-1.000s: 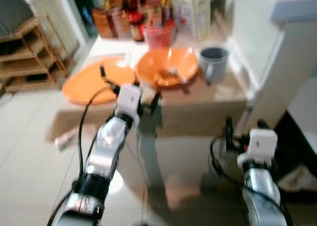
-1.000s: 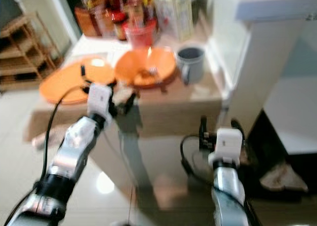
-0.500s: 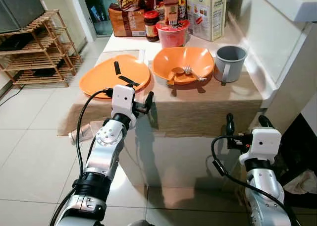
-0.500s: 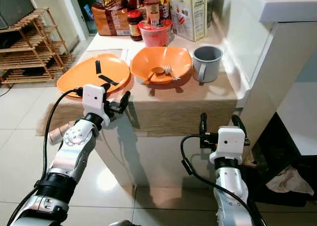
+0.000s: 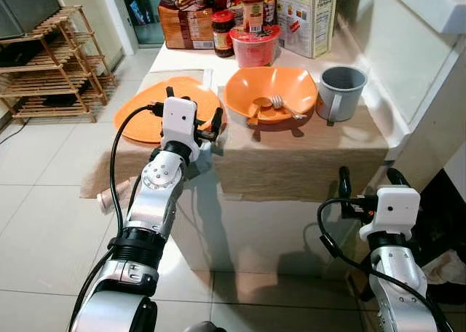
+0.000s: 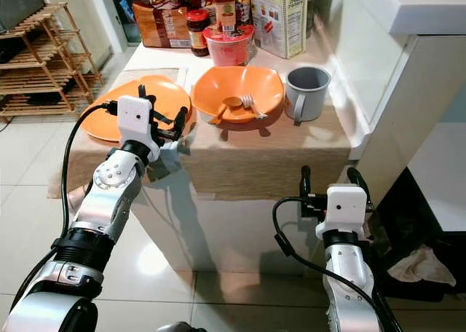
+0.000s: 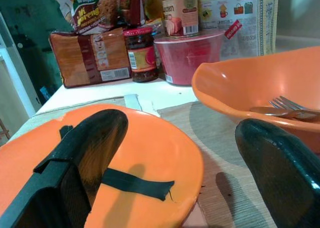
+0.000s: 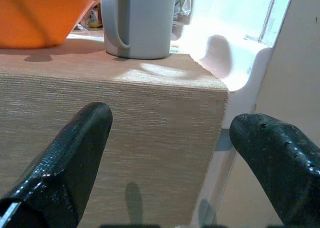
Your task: Setting the table
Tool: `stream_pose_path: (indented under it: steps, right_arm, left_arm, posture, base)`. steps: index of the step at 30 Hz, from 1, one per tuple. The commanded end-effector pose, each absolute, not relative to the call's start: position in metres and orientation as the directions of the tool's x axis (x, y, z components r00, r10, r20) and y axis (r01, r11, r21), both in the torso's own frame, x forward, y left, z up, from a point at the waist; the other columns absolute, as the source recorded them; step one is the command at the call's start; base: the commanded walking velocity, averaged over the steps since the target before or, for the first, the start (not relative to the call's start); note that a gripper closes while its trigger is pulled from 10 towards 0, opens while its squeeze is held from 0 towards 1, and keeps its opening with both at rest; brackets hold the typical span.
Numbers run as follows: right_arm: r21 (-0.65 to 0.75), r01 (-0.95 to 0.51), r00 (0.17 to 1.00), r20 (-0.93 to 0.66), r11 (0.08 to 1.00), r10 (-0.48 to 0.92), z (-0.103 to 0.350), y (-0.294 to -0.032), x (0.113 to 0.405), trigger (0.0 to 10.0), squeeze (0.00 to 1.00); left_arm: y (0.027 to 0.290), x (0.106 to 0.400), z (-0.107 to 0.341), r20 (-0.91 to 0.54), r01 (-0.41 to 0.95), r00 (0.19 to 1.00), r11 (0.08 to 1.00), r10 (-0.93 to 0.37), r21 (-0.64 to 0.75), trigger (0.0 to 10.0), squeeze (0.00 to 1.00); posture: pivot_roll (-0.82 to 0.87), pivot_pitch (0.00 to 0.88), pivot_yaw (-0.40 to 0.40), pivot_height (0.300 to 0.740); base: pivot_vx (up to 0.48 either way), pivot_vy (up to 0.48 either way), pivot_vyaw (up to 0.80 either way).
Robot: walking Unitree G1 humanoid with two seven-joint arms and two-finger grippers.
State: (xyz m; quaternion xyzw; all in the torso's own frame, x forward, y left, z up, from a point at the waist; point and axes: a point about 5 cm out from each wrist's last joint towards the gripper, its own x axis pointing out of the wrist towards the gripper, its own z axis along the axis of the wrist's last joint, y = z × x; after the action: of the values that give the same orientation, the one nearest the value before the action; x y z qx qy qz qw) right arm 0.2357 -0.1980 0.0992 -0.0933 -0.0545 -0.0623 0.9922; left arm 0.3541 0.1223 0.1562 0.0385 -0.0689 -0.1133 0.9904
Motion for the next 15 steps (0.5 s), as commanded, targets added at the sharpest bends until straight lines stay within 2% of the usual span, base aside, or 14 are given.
stream_pose_path:
  steps: [1,6,15]
  right_arm:
    - [-0.17,0.13,0.987,0.121,0.977,-0.11,0.102,-0.198,0.24,10.0,0.0]
    - [-0.178,0.133,0.986,0.12,0.975,-0.113,0.104,-0.204,0.239,10.0,0.0]
    - [-0.178,0.127,0.988,0.108,0.976,-0.109,0.104,-0.207,0.242,10.0,0.0]
  left_arm:
    - [0.125,0.353,0.153,0.121,0.204,0.97,0.976,-0.212,0.077,10.0,0.0]
    - [0.115,0.341,0.143,0.116,0.229,0.966,0.972,-0.233,0.045,10.0,0.0]
    - [0.109,0.343,0.15,0.152,0.232,0.959,0.971,-0.238,0.055,10.0,0.0]
  posture:
    - [-0.03,0.0,0.081,0.74]
    - [-0.03,0.0,0.061,0.74]
    - [-0.04,0.0,0.044,0.74]
  base:
    - [0.0,0.0,0.0]
    - [0.0,0.0,0.0]
    - [0.0,0.0,0.0]
